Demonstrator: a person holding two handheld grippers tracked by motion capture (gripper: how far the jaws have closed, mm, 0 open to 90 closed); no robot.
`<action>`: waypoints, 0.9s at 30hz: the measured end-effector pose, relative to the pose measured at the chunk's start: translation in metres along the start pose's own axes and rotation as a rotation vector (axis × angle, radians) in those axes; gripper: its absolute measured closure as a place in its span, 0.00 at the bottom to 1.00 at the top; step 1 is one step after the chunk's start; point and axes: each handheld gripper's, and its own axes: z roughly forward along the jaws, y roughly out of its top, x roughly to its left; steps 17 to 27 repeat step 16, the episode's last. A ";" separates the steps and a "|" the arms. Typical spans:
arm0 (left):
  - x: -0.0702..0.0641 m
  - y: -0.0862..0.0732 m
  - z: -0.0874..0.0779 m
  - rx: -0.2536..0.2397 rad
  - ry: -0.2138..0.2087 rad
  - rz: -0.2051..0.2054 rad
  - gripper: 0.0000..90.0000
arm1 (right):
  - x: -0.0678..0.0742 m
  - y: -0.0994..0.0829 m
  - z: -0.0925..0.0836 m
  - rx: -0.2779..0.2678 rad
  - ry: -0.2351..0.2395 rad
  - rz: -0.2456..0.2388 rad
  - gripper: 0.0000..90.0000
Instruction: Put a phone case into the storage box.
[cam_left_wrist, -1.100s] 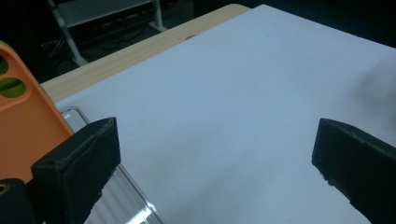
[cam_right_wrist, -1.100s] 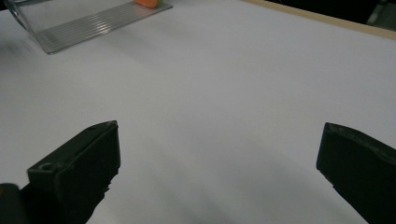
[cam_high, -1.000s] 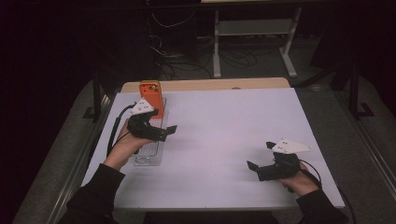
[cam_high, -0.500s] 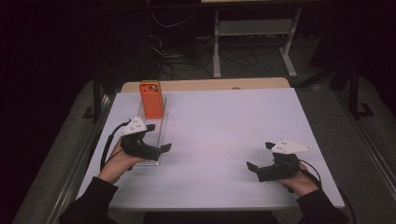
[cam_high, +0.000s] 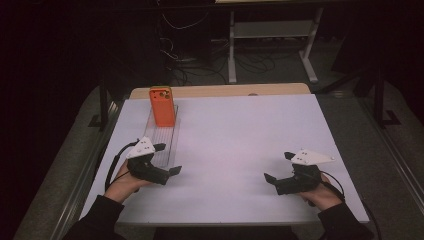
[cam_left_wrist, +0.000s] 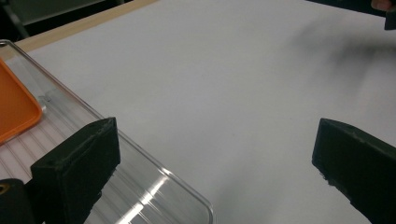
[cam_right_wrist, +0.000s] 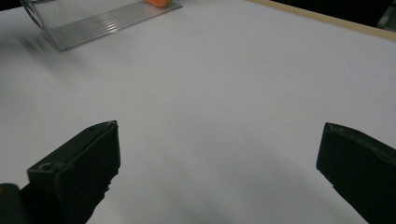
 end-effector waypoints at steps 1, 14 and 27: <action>0.000 -0.001 -0.001 0.001 -0.005 0.004 0.01 | 0.000 0.000 0.000 -0.002 0.001 -0.001 0.00; 0.003 -0.008 -0.009 0.003 -0.023 0.022 0.01 | 0.000 0.001 -0.002 -0.006 0.013 0.004 0.00; 0.004 -0.008 -0.009 0.007 -0.028 0.027 0.01 | 0.001 0.001 -0.002 -0.006 0.016 0.007 0.00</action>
